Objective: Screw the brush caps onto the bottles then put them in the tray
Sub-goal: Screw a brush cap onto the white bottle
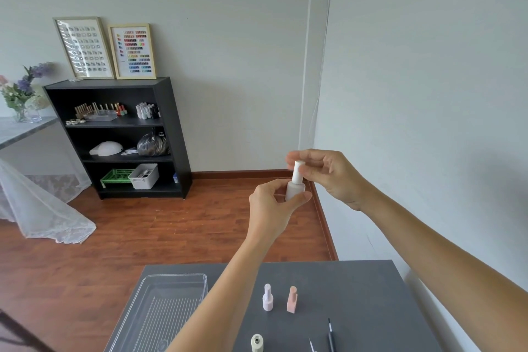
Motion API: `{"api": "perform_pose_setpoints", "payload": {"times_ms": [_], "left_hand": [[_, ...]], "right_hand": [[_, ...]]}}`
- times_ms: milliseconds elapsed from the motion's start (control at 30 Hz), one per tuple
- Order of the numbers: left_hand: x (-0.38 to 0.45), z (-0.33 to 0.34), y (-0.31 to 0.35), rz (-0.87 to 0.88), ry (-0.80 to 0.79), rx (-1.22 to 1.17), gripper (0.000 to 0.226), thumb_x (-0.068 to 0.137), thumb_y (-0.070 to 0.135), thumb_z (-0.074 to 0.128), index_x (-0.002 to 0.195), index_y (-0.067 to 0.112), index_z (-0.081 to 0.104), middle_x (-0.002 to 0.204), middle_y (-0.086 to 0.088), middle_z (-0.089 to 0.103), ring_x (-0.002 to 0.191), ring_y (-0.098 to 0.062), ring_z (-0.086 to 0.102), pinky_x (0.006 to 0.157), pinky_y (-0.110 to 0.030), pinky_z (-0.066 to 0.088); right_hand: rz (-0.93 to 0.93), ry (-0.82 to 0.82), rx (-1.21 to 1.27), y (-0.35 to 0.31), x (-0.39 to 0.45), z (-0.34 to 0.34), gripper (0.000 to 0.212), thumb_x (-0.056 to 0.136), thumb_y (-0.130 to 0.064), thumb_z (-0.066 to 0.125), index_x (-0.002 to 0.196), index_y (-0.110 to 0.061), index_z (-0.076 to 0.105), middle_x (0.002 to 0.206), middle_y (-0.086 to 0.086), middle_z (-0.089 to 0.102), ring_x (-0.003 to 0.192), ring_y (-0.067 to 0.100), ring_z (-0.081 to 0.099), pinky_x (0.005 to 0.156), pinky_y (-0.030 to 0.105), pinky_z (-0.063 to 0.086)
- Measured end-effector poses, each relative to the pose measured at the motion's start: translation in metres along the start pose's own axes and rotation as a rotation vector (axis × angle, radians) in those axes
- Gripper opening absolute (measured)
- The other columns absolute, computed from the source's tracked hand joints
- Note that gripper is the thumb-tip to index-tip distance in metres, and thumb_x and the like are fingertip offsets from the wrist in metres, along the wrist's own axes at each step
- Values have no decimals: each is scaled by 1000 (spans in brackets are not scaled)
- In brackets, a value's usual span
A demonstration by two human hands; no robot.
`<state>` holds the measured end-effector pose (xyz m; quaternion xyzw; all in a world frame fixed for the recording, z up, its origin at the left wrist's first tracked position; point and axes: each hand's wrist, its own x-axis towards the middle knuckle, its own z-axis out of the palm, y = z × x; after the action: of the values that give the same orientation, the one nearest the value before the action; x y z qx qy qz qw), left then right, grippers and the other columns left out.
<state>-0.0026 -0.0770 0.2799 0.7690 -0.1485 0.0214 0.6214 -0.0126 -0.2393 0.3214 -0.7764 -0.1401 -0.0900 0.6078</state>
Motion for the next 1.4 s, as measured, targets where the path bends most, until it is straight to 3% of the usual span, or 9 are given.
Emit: {"api": "perform_pose_setpoints", "payload": {"times_ms": [100,233,367,467,667,867,1000,1167,1400], "left_hand": [[0,1,-1,-1,-6,3,28,73,35,85,97,23,77,82,5,77,68,-4,66,51,-4,44],[-1,5,1,1,-14,-32,29,73,29,86,100,22,77,83,4,77,64,2,65,46,-4,44],[2,4,1,5,-29,-15,31,74,33,85,102,21,76,85,4,77,70,-8,68,48,-4,45],[3,3,-2,6,-39,8,31,74,35,85,102,23,76,87,6,76,69,-4,63,51,-4,44],[1,7,-4,21,-33,-32,24,75,30,84,96,22,76,81,-2,76,66,-9,61,48,-8,46],[-1,8,-8,37,28,-17,17,76,35,82,90,26,76,75,-4,74,62,-13,56,64,-30,51],[-4,7,-11,24,66,-6,15,75,35,82,87,28,77,76,-2,75,75,-26,66,71,-36,56],[-9,0,-28,10,80,43,17,75,36,82,87,26,77,73,-1,74,60,-7,56,57,-13,46],[-24,-19,-68,-99,-4,71,25,74,35,84,95,24,76,80,5,75,60,2,59,54,-7,45]], "right_hand": [[-24,50,13,1,-1,1,19,87,-7,70,104,-16,73,92,-2,78,91,12,74,79,21,55],[-46,188,-51,1,1,6,32,64,-34,85,82,-15,67,72,-6,72,69,13,69,69,27,58],[-5,103,-14,1,-1,2,34,76,-41,74,103,-20,68,94,-6,75,90,10,71,80,23,55],[9,3,28,-1,-3,-4,23,91,-20,67,113,-23,70,112,-1,75,109,12,69,88,21,54],[-3,55,-5,-3,-3,1,18,89,-4,69,100,-17,73,90,3,79,89,13,74,76,20,55],[-33,179,-111,2,-2,12,15,86,-11,73,99,-19,73,87,0,79,85,13,76,81,23,57],[-44,248,-153,5,-4,24,15,86,-8,72,99,-16,73,86,2,79,81,10,75,79,18,56],[-12,281,-176,14,-8,39,13,86,-10,73,98,-14,74,85,2,79,81,12,75,79,17,56],[108,149,-163,48,-18,61,12,85,-20,75,97,-18,73,88,-3,79,88,10,74,81,25,57]]}}
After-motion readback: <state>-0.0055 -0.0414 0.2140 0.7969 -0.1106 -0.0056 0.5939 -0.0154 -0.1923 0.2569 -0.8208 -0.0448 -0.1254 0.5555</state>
